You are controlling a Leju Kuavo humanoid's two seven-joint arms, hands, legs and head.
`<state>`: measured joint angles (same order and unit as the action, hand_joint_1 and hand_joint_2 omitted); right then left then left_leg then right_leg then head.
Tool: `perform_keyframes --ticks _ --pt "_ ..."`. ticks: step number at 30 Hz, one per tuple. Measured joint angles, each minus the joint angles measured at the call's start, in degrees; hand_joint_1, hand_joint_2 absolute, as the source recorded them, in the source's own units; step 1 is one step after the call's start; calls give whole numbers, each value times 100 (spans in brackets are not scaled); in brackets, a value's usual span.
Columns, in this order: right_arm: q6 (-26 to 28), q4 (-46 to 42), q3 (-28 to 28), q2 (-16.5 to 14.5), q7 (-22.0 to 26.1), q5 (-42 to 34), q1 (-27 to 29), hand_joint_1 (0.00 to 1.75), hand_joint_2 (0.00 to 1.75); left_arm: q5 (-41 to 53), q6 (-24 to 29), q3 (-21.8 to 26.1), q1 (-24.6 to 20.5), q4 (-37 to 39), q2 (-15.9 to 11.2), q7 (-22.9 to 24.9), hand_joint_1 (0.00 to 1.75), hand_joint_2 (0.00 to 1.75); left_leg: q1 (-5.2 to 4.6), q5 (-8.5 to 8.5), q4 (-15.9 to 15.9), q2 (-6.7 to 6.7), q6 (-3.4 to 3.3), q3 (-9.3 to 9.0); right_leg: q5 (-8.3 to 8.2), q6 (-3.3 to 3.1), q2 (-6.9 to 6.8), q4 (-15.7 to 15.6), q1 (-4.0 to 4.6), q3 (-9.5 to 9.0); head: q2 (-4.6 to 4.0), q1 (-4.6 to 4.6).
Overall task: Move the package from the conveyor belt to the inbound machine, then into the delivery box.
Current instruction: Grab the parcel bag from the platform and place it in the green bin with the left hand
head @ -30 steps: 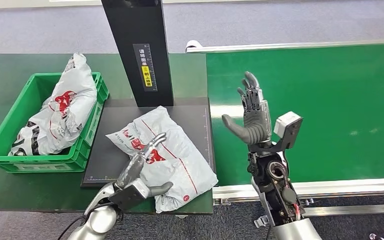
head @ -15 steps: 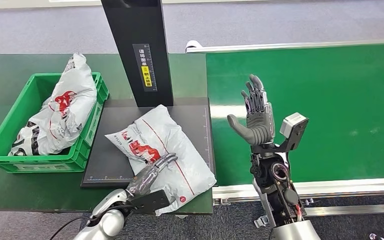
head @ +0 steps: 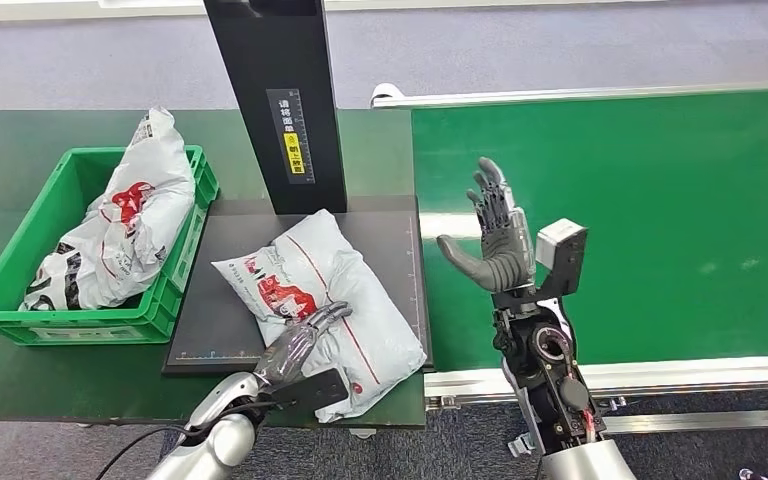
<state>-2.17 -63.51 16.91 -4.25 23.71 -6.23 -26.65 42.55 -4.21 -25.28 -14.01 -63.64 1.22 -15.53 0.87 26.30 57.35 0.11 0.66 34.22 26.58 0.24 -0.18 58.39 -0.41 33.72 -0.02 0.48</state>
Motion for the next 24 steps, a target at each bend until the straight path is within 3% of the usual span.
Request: perform_keyframes --ticks 7,13,17,24 --pt "206 813 539 69 -1222 1540 -341 0 175 -279 70 184 57 -185 49 79 167 175 0 -2 1 -4 0 -12 0 0 -3 0 0 -13 0 0" --pt "947 1211 995 238 -2560 3784 -492 0 175 -762 350 417 210 -505 126 -8 175 175 0 -1 2 -3 0 -3 0 1 -2 0 0 0 -1 -1" --pt "930 1362 1015 284 -2560 4258 -487 0 175 -1165 743 593 356 -800 190 -374 175 175 0 -1 2 -1 0 15 -1 1 -1 0 0 19 0 -1" --pt "814 1381 964 276 -2232 4246 -492 0 175 -1325 1838 835 628 -1507 215 -1307 175 175 0 1 2 0 0 27 0 1 0 1 0 30 0 0"
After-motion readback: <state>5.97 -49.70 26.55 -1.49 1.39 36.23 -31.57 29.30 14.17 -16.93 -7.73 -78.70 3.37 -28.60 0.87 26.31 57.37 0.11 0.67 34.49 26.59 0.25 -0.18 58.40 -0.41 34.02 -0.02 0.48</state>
